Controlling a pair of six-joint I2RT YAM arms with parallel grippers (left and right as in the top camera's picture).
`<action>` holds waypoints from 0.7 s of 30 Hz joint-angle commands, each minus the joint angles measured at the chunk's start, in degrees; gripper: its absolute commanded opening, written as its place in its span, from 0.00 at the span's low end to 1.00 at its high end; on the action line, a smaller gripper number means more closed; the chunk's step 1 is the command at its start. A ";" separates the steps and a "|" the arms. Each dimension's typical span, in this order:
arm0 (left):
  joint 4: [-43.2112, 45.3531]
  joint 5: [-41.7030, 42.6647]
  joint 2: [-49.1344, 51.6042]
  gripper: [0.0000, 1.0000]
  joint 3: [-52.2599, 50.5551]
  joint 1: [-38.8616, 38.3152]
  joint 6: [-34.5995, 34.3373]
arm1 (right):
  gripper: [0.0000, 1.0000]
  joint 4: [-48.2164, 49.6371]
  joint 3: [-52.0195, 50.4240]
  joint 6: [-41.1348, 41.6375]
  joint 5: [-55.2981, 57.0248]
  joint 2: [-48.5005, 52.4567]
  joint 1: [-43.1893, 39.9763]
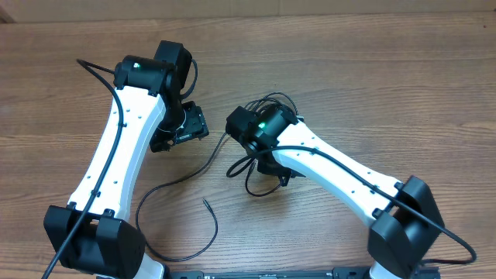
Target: Untangle cables
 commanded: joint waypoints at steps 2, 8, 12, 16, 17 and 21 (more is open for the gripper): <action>0.13 -0.24 0.39 0.74 -0.26 -0.07 0.92 | 0.04 0.33 1.16 0.96 1.42 -8.39 -0.04; 0.07 -0.22 0.42 0.74 -0.26 -0.07 0.92 | 0.04 0.13 1.16 0.87 3.17 -17.51 -2.84; -0.20 -0.24 0.42 0.74 -0.26 -0.07 0.92 | 0.04 -1.38 1.16 0.70 4.83 -22.73 -7.30; -0.31 -0.24 0.42 0.74 -0.26 -0.07 0.92 | 0.04 -3.17 1.16 -0.59 5.86 -26.91 -13.40; -0.28 -0.24 0.42 0.74 -0.26 -0.07 0.92 | 0.04 -3.45 1.16 -1.46 5.97 -27.85 -15.34; -0.33 -0.24 0.42 0.74 -0.26 -0.07 0.92 | 0.04 -3.98 1.16 -3.76 6.05 -31.02 -23.69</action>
